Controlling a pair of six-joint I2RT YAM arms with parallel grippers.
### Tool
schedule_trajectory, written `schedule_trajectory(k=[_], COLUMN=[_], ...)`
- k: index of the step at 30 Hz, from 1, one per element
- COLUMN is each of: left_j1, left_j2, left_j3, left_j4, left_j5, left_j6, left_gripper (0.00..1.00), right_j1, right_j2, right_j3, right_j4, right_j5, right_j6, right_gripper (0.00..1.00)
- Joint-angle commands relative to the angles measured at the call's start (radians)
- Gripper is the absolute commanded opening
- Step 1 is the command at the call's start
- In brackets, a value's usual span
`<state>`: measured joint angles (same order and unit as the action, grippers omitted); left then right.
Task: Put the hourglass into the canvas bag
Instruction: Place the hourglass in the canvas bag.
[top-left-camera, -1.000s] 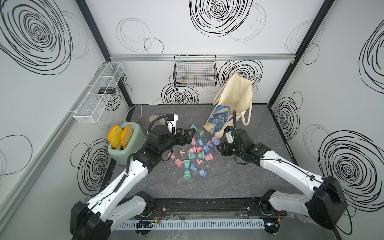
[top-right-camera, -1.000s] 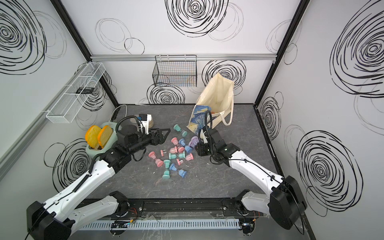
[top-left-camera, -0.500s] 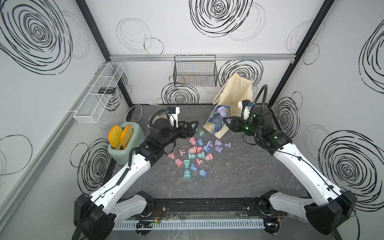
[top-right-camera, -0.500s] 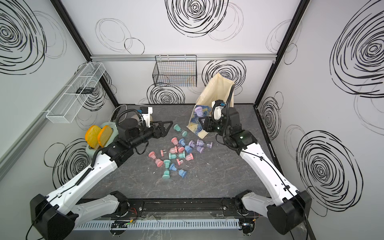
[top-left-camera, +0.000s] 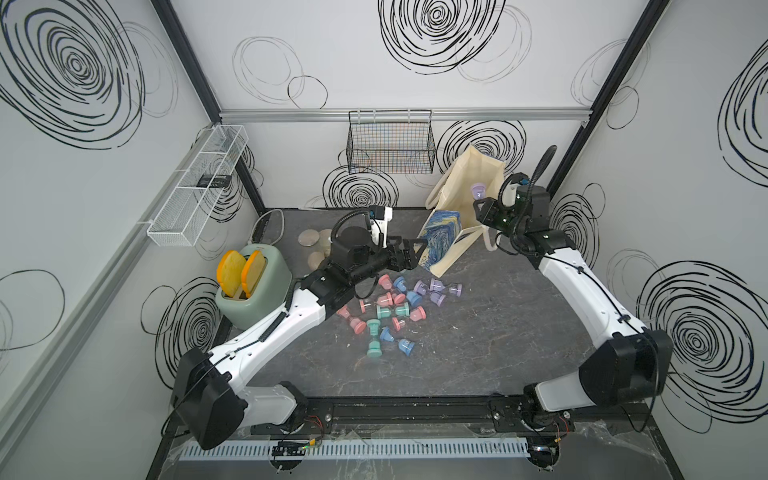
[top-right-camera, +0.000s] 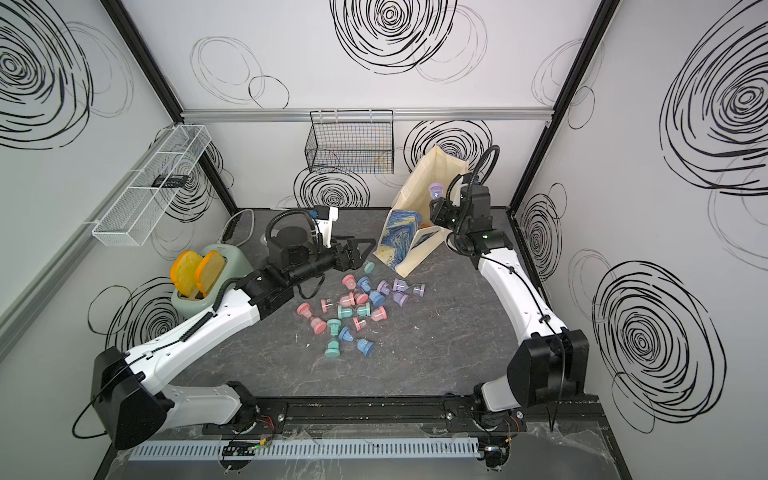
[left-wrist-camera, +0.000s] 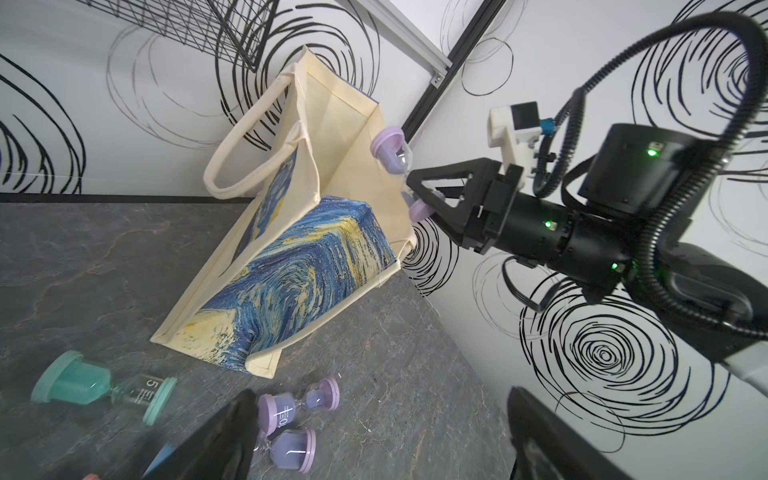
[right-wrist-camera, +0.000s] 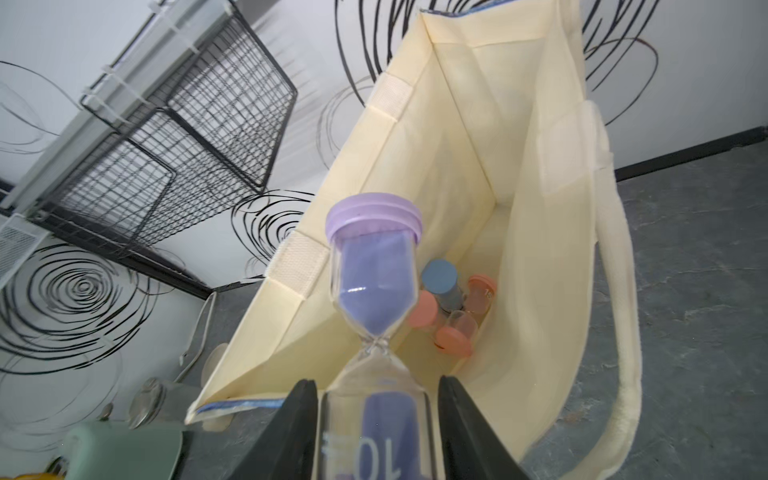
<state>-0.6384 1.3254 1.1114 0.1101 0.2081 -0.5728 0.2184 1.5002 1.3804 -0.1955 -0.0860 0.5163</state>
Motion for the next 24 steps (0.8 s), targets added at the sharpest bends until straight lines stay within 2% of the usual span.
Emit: schedule_trajectory(k=[1, 7, 15, 18, 21, 24], left_j1=[-0.011, -0.014, 0.012, 0.015, 0.023, 0.031], left_j2=[0.032, 0.069, 0.129, 0.136, 0.145, 0.15], left_j3=[0.041, 0.055, 0.053, 0.05, 0.051, 0.051], left_j4=[0.075, 0.079, 0.134, 0.15, 0.153, 0.156], left_j5=[-0.013, -0.024, -0.002, -0.012, -0.014, -0.013], left_j6=[-0.014, -0.012, -0.056, -0.055, -0.055, -0.055], left_gripper=[0.96, 0.96, 0.96, 0.96, 0.96, 0.96], right_j1=[0.011, 0.017, 0.018, 0.019, 0.025, 0.026], right_j2=[0.065, 0.163, 0.235, 0.256, 0.275, 0.289], right_j3=[0.069, 0.086, 0.063, 0.066, 0.088, 0.1], right_j4=[0.06, 0.069, 0.045, 0.041, 0.025, 0.019], right_j5=[0.081, 0.172, 0.189, 0.193, 0.211, 0.203], right_j6=[0.002, -0.029, -0.074, -0.085, -0.105, -0.113], right_gripper=[0.29, 0.28, 0.31, 0.37, 0.49, 0.52])
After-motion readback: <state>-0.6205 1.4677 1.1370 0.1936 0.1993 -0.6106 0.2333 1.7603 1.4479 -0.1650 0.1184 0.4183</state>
